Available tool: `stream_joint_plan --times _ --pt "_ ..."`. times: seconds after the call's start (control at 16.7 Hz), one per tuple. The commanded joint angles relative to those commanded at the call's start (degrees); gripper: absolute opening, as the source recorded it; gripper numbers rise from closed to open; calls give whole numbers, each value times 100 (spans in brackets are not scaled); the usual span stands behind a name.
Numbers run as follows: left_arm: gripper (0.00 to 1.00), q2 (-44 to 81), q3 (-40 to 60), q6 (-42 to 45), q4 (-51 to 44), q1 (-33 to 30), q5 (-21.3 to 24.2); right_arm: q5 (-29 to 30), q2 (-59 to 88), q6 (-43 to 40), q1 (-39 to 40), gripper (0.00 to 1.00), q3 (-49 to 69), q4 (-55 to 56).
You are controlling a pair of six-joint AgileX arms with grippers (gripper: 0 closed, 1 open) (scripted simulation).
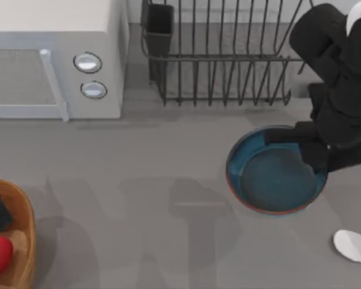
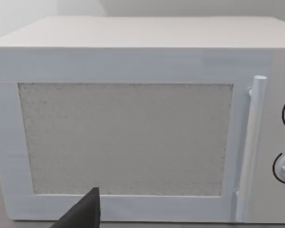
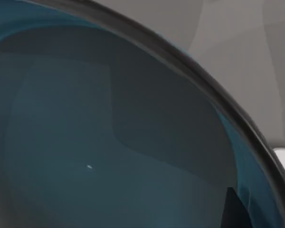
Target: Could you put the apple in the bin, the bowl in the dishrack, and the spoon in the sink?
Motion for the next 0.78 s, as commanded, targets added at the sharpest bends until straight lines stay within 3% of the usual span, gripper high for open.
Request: stream_joint_plan --times 0.3,0.78 --pt "100 0 0 0 0 0 0 1372 -301 -530 762 0 182 1413" --pt "100 0 0 0 0 0 0 4627 -1094 -1899 2494 0 270 5247"
